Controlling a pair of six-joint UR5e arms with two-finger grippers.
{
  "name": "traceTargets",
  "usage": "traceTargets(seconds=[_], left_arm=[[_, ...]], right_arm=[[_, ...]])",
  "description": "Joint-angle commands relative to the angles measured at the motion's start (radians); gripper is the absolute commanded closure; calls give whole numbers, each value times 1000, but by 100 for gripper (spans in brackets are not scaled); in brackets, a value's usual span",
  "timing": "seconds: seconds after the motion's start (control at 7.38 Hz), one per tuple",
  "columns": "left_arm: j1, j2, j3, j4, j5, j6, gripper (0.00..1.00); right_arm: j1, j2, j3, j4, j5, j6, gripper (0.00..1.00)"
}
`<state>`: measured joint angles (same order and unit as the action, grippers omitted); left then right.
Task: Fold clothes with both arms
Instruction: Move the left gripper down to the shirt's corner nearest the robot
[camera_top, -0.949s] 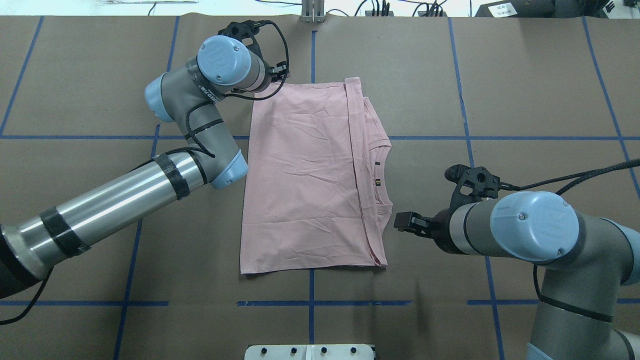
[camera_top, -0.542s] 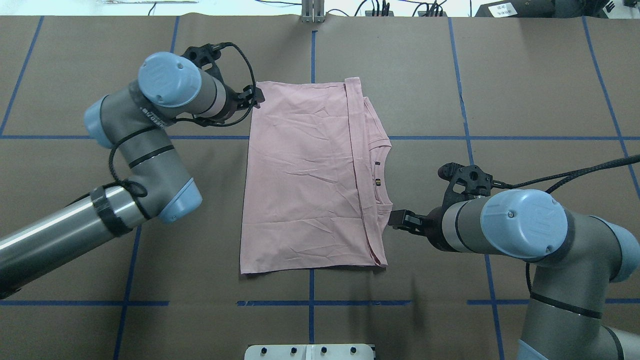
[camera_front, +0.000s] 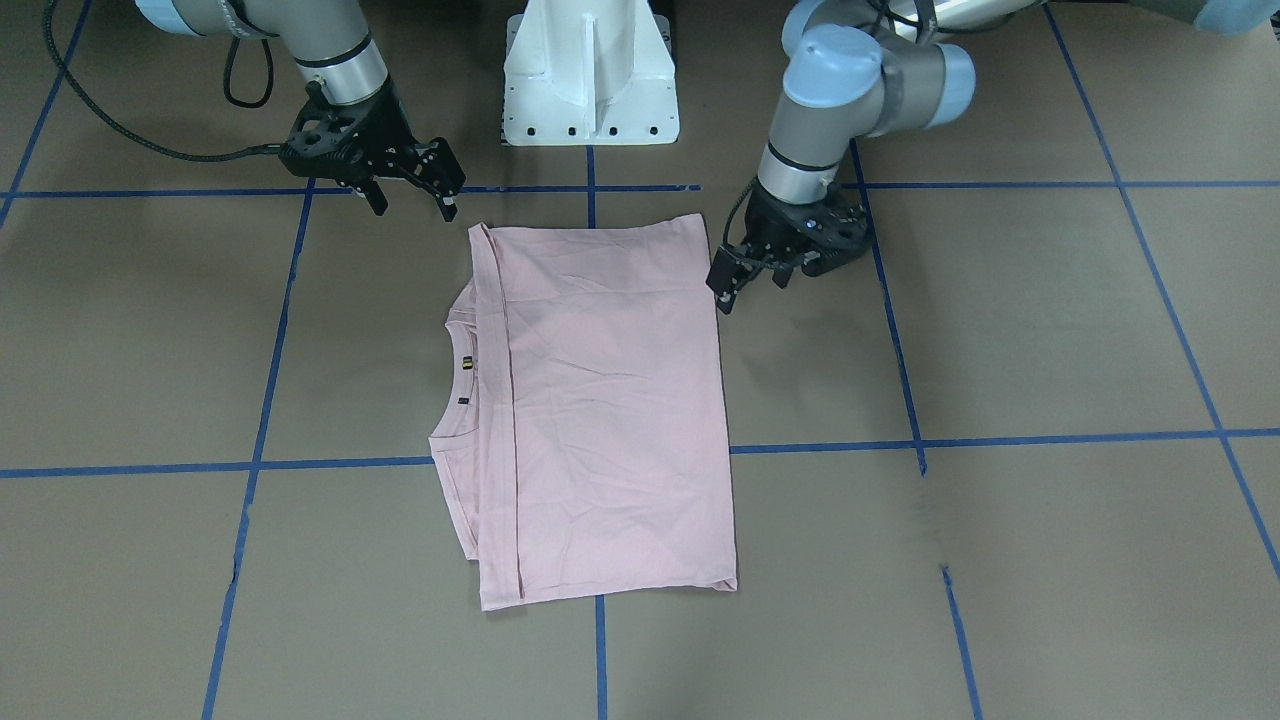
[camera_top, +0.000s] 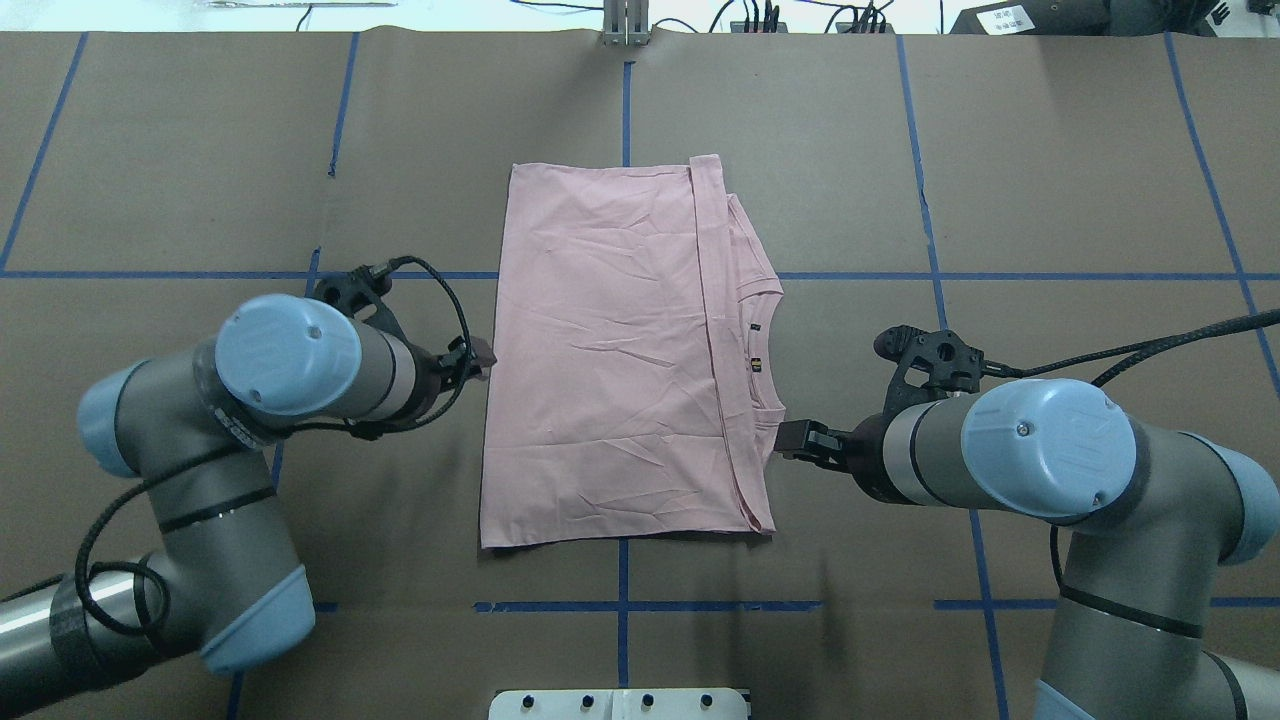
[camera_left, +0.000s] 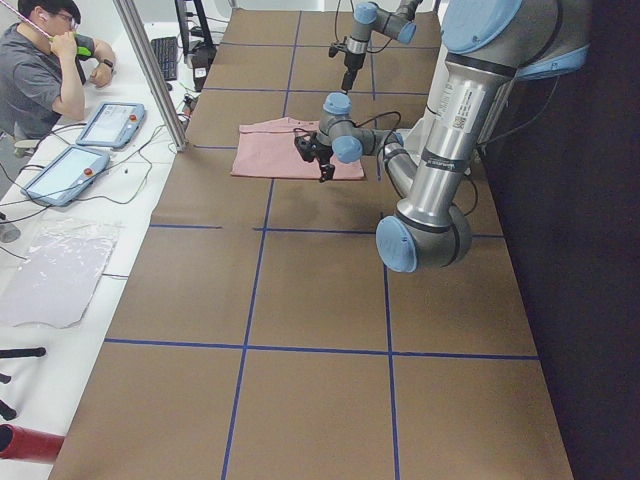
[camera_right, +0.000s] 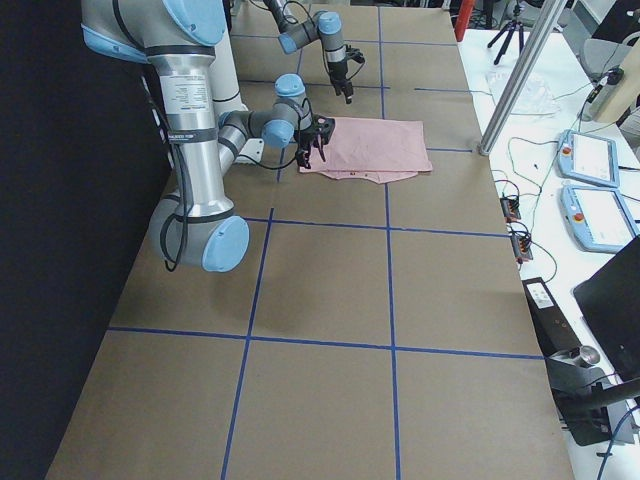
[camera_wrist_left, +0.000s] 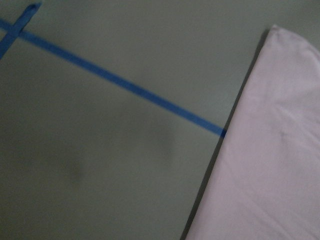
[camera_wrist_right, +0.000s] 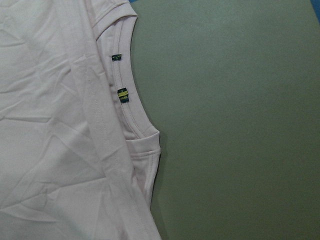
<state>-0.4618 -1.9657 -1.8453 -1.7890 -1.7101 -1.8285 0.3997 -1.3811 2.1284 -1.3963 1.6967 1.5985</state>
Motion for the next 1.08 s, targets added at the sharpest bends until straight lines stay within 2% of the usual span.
traceTargets(seconds=[0.0, 0.54, 0.95], left_arm=[[142, -15, -15, 81, 36, -153, 3], [195, -47, -6, 122, 50, -179, 7], [196, -45, -2, 122, 52, -181, 19]], right_arm=[[1, -1, 1, 0, -3, 1, 0], [1, -1, 1, 0, -5, 0, 0], [2, -1, 2, 0, -5, 0, 0]])
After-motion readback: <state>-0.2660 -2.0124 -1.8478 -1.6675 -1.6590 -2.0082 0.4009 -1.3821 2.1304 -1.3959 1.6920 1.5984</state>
